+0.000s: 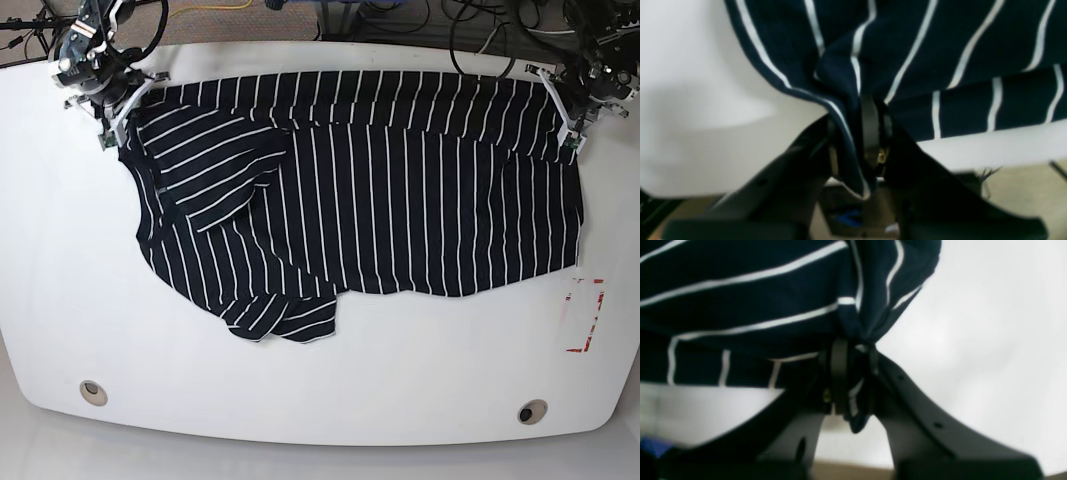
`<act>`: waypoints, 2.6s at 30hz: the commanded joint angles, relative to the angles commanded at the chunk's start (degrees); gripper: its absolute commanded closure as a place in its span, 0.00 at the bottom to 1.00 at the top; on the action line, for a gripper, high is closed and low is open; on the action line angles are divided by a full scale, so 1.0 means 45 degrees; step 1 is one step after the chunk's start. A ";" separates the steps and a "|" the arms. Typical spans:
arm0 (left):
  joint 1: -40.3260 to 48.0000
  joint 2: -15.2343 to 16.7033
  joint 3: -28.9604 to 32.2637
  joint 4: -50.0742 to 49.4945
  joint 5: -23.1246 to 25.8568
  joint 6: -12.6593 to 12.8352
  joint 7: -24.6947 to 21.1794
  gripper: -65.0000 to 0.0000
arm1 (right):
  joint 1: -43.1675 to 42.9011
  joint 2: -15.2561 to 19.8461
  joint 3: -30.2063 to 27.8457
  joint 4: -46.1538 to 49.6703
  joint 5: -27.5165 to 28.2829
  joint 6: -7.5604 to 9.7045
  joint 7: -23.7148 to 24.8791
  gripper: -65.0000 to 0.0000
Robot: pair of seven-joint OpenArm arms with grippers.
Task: Fold the T-shirt properly
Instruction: 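Grasp the shirt's collar-side edge with both grippers and pull it taut, then release the edge with the right gripper and move it to the shirt's side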
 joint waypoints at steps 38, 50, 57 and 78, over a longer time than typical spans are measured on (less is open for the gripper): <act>-0.1348 -0.0449 -0.0137 0.1680 -0.0840 0.0000 0.1973 0.18 | 0.0567 -0.0234 0.0000 0.1836 -0.0020 0.0000 -0.0938 0.33; -0.3165 -0.0352 -0.1114 0.1621 -0.0781 0.0000 0.2168 0.18 | 0.3360 -0.0156 -0.0098 0.1289 -0.0117 0.0000 -0.1055 0.33; -0.3731 -0.0352 -0.1114 0.1602 -0.0762 0.0000 0.2168 0.18 | 0.4923 0.0313 -0.0430 -0.0078 -0.0156 0.0000 -0.1172 0.33; -0.4317 -0.0332 -0.1035 0.1153 -0.0801 0.0000 0.2090 0.18 | 0.8264 0.0508 -0.0899 -0.4122 -0.0332 0.0000 0.0254 0.38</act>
